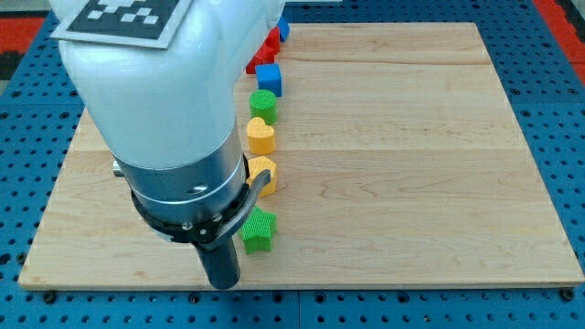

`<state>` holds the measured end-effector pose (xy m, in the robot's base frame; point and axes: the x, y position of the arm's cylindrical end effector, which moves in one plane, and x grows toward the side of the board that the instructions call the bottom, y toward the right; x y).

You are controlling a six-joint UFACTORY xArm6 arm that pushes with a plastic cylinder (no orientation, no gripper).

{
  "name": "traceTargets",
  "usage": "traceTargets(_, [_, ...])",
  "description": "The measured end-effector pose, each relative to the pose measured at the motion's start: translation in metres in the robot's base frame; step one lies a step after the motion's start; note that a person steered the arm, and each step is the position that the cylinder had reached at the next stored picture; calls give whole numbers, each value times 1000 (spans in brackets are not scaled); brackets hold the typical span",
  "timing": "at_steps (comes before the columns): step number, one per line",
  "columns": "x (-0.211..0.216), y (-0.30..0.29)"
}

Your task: Move your arm towards center left

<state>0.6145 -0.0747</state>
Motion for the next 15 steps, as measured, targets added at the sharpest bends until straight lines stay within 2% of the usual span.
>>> traceTargets(4, [-2, -7])
traceTargets(5, [-3, -39])
traceTargets(7, [-3, -65])
traceTargets(9, [-63, -108])
traceTargets(15, [-83, -110])
